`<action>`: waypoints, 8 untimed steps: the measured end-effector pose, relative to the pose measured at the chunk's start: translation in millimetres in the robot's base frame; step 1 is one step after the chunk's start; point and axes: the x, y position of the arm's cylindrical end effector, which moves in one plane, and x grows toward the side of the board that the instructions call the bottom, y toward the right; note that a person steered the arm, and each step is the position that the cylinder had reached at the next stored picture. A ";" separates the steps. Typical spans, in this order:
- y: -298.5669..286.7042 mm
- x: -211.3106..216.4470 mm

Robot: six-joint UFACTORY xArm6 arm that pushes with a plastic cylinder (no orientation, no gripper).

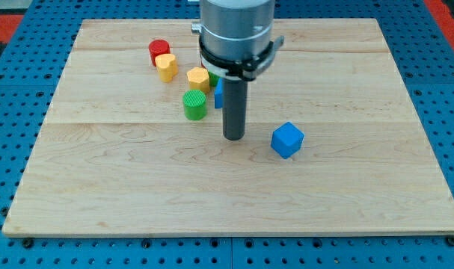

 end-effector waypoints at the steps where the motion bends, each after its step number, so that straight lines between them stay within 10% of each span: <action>1: 4.7 -4.5; 8: 148.4 52.4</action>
